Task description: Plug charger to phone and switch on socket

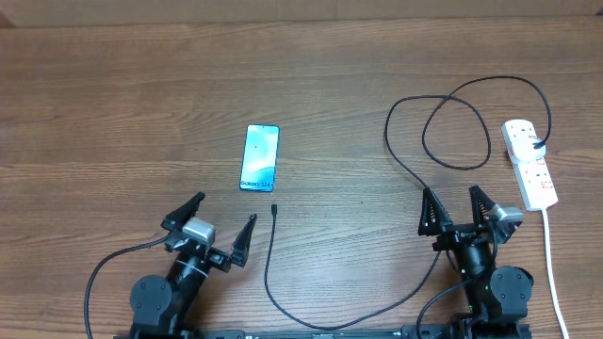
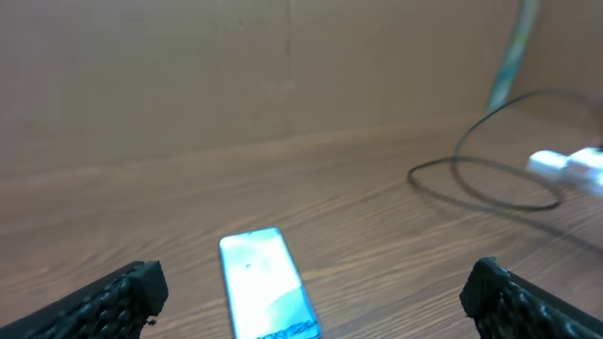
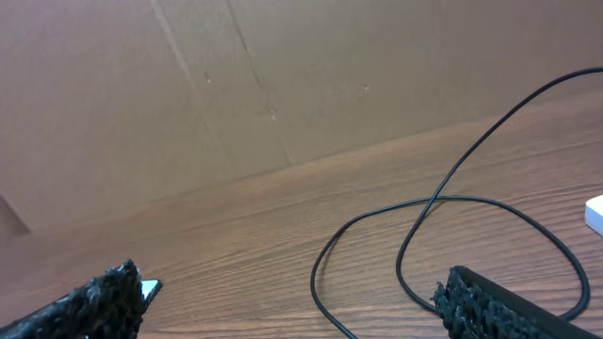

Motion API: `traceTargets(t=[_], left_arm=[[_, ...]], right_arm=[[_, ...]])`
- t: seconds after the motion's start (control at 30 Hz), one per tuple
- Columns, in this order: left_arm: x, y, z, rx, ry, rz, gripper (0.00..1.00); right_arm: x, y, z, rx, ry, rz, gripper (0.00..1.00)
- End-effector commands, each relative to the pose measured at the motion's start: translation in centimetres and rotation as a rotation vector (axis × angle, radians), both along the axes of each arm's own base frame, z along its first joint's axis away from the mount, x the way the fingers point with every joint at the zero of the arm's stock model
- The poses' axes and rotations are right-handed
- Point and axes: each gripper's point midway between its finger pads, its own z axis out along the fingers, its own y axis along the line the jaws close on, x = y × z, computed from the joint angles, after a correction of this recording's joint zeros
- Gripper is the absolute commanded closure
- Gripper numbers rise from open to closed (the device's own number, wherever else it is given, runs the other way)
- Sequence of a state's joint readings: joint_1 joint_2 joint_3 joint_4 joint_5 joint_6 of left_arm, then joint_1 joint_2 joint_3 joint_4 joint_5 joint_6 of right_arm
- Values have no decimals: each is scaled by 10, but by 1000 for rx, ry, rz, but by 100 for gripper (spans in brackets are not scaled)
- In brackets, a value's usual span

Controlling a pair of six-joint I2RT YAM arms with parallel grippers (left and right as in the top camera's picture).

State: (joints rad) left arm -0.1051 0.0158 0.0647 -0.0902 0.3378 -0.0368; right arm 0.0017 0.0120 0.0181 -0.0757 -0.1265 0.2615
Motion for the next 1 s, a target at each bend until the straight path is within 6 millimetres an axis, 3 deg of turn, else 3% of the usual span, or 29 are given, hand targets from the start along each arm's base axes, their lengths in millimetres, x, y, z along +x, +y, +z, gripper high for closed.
traceTargets(t=[0.0,0.27,0.47,0.73,0.87,0.97], left_arm=[[-19,-9,55,-61,-68,-69,0],[-59,-3,151,-62,-133,-61,0],[-60,-4,193,-53,-16,-60,0],[-18,-8,218,4,351,-55,0],[8,-11,210,51,576,-61,0],[27,-16,190,59,766,-77,0]], right_arm=[[0,1,-2,0,-2,2,0],[0,1,-2,0,-2,2,0],[0,1,-2,0,-2,2,0],[0,1,-2,0,-2,2,0],[0,1,-2,0,-2,2,0],[0,1,-2,0,-2,2,0]])
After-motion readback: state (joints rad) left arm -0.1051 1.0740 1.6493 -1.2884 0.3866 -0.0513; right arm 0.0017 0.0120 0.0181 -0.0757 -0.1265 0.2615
